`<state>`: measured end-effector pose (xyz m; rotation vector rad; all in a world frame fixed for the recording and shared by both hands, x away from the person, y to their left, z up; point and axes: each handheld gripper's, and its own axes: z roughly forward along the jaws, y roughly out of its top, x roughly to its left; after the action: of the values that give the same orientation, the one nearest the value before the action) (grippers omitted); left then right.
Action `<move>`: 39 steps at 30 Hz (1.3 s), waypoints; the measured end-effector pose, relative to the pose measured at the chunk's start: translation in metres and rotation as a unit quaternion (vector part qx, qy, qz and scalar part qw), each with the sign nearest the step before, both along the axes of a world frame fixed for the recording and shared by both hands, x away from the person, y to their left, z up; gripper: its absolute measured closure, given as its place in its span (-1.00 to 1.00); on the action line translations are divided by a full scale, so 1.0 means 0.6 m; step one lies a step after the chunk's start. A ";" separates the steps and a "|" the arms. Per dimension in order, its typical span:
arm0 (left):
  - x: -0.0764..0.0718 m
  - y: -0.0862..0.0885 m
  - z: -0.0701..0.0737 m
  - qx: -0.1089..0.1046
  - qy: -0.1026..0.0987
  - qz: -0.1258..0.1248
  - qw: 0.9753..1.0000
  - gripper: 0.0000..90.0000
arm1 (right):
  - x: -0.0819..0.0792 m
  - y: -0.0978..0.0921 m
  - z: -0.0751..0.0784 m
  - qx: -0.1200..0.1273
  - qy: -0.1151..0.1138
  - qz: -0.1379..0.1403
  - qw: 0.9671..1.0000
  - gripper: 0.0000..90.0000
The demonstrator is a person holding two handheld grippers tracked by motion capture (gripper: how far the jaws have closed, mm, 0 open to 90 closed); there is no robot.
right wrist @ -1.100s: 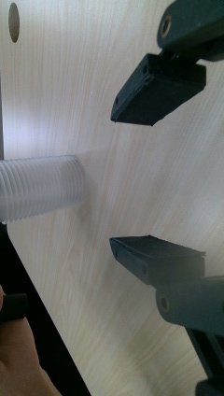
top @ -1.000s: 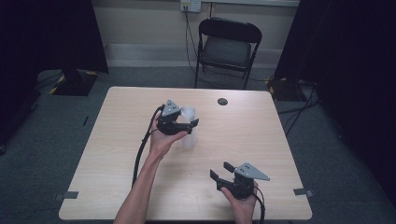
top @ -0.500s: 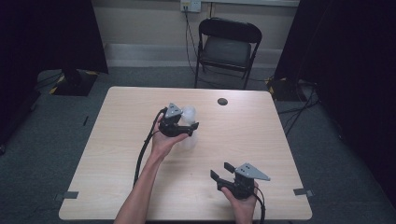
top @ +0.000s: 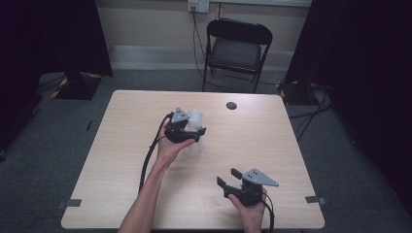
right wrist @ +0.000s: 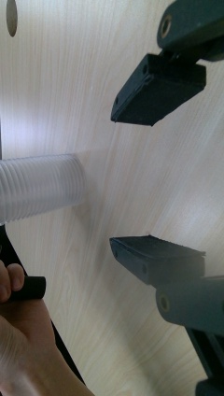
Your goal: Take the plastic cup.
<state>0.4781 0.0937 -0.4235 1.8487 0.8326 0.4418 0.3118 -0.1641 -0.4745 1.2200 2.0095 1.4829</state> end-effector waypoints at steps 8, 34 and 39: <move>-0.001 0.001 0.004 -0.010 -0.003 0.008 1.000 -0.35 | 0.000 0.000 -0.003 0.003 -0.002 -0.004 1.000 -0.26; -0.006 -0.002 0.030 -0.038 -0.020 0.021 0.999 -0.29 | 0.000 -0.002 -0.006 0.004 0.001 -0.007 1.000 -0.26; -0.006 0.000 0.035 -0.042 -0.028 0.024 0.998 -0.29 | 0.000 -0.002 -0.006 0.005 0.002 -0.007 1.000 -0.26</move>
<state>0.4744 0.0939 -0.4023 1.7350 0.8463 0.4800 0.3116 -0.1655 -0.4781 1.2380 1.9949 1.4864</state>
